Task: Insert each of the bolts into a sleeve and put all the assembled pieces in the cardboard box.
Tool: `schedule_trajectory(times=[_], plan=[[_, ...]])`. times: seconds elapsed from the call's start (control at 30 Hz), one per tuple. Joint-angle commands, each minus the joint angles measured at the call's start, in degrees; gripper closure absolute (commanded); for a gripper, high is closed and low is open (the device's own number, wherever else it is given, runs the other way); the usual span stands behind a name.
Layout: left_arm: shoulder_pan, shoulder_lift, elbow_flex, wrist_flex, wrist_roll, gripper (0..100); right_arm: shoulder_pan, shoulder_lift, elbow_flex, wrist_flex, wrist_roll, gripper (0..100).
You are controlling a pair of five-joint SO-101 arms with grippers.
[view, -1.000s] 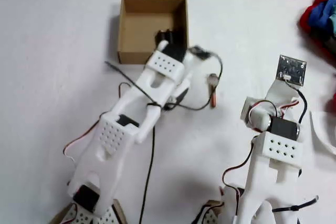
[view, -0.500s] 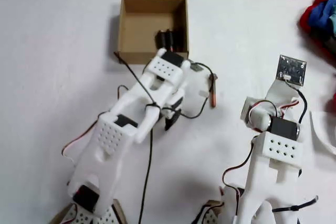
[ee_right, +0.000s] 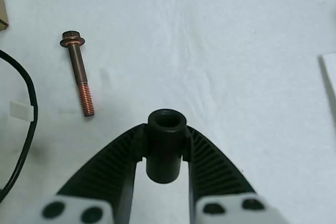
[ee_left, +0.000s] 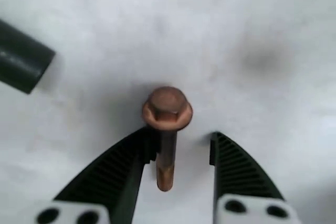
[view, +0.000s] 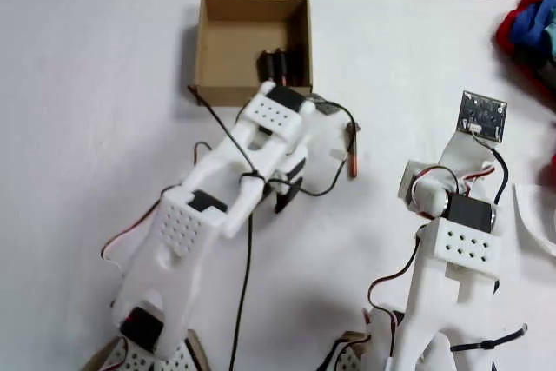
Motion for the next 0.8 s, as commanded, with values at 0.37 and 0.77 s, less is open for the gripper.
schedule_trajectory(times=[0.37,0.77], plan=[[-2.9,-2.9,-6.5,-1.2,0.5,88,-0.2,-1.9,-0.4,-0.9,-0.1,97.8],[-1.9,5.6,-6.9,-1.1,0.5,88,-0.2,-1.9,-0.4,-0.9,-0.1,97.8]])
